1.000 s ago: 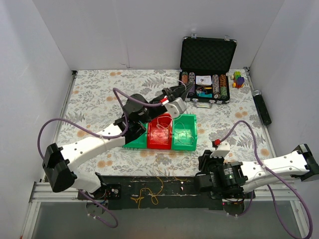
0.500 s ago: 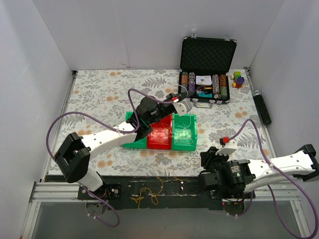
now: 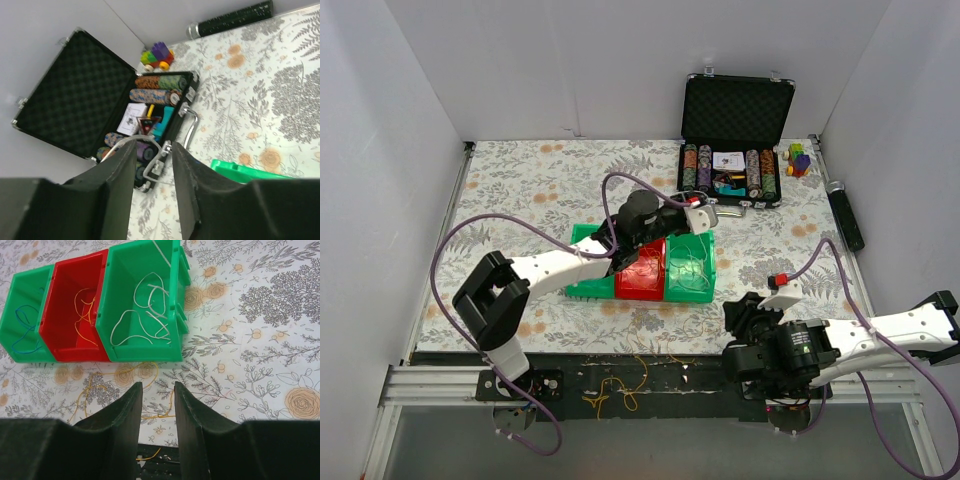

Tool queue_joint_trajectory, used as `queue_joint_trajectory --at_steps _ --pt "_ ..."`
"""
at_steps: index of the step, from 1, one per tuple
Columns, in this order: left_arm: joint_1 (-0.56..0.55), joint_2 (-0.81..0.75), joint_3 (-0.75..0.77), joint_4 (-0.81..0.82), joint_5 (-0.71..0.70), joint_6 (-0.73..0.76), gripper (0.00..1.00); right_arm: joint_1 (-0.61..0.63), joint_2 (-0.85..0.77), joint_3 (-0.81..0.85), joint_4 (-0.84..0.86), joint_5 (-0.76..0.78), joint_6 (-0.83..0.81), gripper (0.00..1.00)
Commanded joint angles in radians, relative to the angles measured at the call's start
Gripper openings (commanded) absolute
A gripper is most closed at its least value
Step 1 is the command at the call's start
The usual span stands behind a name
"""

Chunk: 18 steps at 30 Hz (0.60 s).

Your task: Untangle the cables

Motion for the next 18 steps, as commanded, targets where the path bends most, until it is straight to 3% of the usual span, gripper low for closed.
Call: queue_joint_trajectory --at_steps 1,4,11,13,18 --pt "0.003 0.007 0.090 -0.187 0.047 -0.003 0.38 0.237 0.013 0.052 -0.006 0.056 -0.022 0.41" --pt "0.001 -0.003 0.104 -0.251 0.076 -0.009 0.50 0.237 0.007 0.055 0.107 0.048 -0.181 0.45" --pt "0.003 -0.120 0.150 -0.417 0.133 -0.060 0.75 0.239 -0.097 -0.040 0.647 -0.094 -0.726 0.60" --pt "0.003 -0.190 0.150 -0.442 0.133 -0.089 0.84 0.237 -0.125 -0.094 0.706 -0.131 -0.742 0.67" --pt "0.003 -0.419 0.055 -0.555 0.202 -0.147 0.86 0.231 -0.124 -0.187 0.820 -0.202 -0.742 0.71"
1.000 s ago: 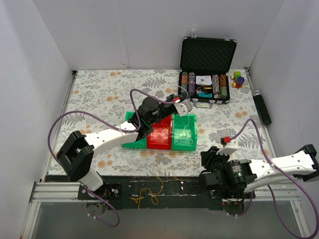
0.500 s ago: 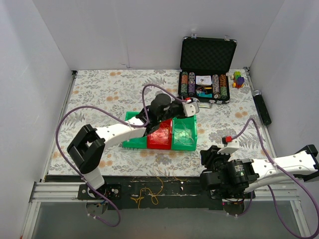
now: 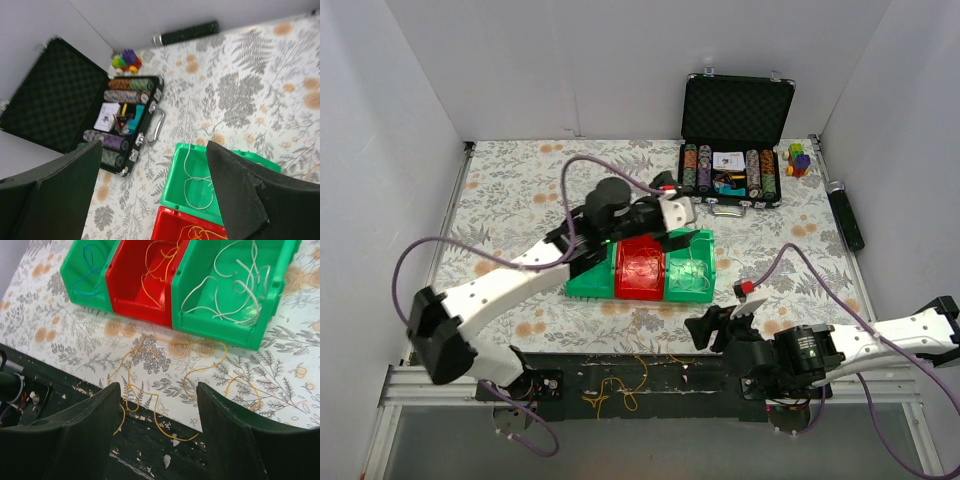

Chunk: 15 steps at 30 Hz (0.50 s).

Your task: Untangle the cables

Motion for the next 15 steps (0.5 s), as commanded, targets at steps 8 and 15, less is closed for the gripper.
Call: queue_joint_trajectory --at_steps 8,15 --pt "-0.004 -0.557 -0.313 -0.230 0.186 -0.005 0.86 0.105 0.118 -0.149 0.254 -0.158 -0.033 0.73" --pt "-0.004 -0.622 -0.348 -0.263 0.170 0.004 0.84 -0.048 0.163 -0.201 0.422 -0.241 -0.172 0.68"
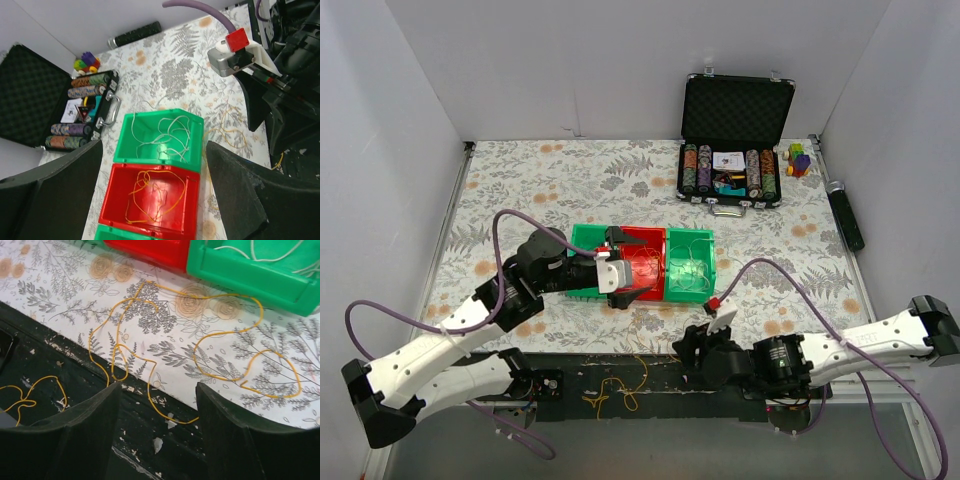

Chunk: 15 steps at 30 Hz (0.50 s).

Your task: Untangle the cables

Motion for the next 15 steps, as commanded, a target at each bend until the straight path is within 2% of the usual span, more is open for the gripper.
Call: queue_joint_trajectory --at_steps 1,5,11,15 --pt "0.001 -0.022 -0.002 -0.061 0.003 0.009 0.84 -0.071 0.024 -0.052 0.196 -0.095 -0.120 0.68" --pt "0.001 -0.030 -0.002 -0.066 0.021 -0.007 0.84 -0.178 0.093 -0.069 0.292 -0.175 -0.196 0.62" --pt "-0.001 -0.058 -0.030 -0.073 0.041 -0.015 0.83 -0.252 0.197 -0.044 0.327 -0.192 -0.258 0.52" --pt "0.001 -0.084 -0.061 -0.073 0.032 -0.027 0.83 -0.275 0.223 -0.041 0.359 -0.212 -0.289 0.35"
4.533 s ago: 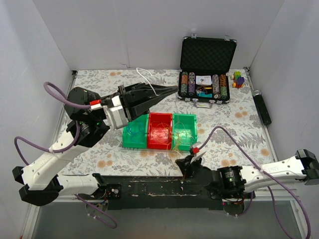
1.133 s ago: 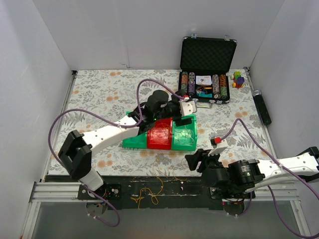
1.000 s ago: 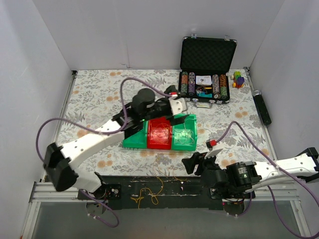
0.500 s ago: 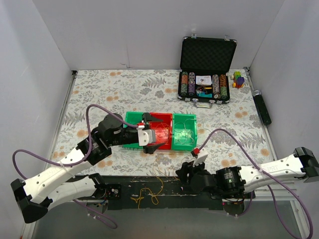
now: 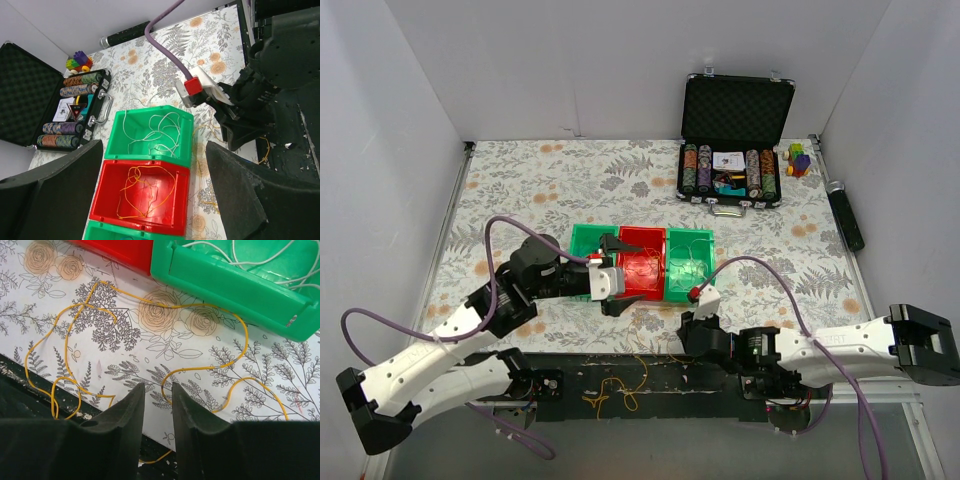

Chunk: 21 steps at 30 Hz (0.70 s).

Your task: Untangle the cables

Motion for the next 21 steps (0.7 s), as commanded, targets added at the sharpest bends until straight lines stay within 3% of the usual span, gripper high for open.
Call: queue_joint_trajectory --at_steps 1,4,5,11,16,21 --pt "-0.001 -0.042 -0.038 -0.016 0.011 -0.024 0.84 -0.018 0.023 0.026 0.078 -0.021 -0.057 0.29" --pt "-0.001 -0.066 -0.076 -0.016 0.020 -0.047 0.84 -0.021 0.017 0.057 0.052 -0.008 -0.086 0.04" --pt "0.000 -0.075 -0.093 -0.016 0.023 -0.053 0.84 -0.020 0.004 0.089 0.018 -0.003 -0.100 0.01" --pt "0.000 -0.151 -0.195 0.039 -0.014 -0.104 0.85 0.058 -0.121 0.469 -0.051 0.057 -0.399 0.01" --pt "-0.001 -0.215 -0.242 0.093 -0.065 -0.139 0.87 0.146 -0.071 0.759 -0.086 0.134 -0.603 0.01" --pt "0.000 -0.269 -0.277 0.114 -0.101 -0.147 0.87 0.160 -0.007 0.920 -0.085 0.124 -0.729 0.01"
